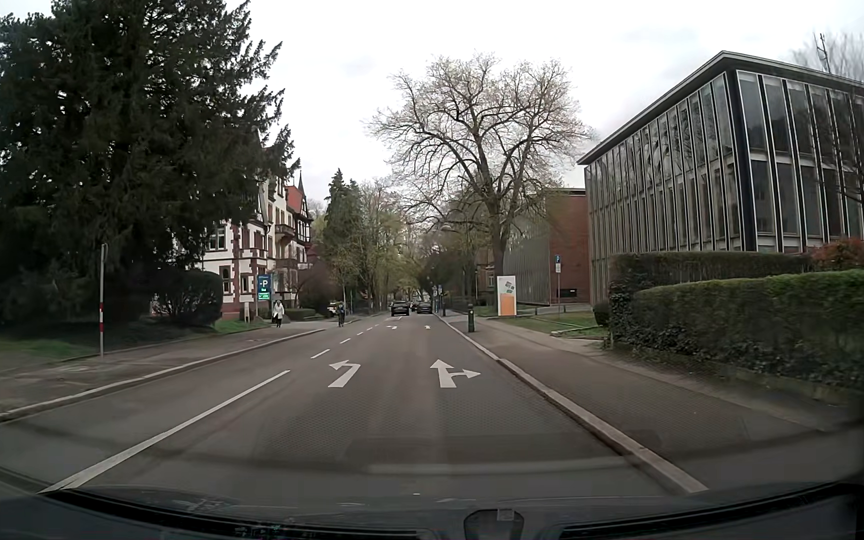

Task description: Follow the waypoints while adhering to traffic rules and regulations

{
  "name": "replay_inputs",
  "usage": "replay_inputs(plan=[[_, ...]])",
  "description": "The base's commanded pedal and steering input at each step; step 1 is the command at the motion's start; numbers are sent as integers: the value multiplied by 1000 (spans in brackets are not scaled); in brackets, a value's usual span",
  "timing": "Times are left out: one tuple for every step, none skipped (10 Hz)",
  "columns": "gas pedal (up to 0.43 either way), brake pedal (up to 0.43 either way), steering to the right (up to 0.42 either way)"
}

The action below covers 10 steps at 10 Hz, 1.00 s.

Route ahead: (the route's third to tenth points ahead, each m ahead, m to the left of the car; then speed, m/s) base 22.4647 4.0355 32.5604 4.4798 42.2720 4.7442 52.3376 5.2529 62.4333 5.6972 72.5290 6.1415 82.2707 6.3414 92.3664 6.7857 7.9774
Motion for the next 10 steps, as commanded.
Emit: replay_inputs(plan=[[98,0,-21],[98,0,-16],[87,0,-13],[87,0,-11],[87,0,-11],[87,0,-11],[87,0,-11],[87,0,-11],[87,0,-11],[87,0,-12]])
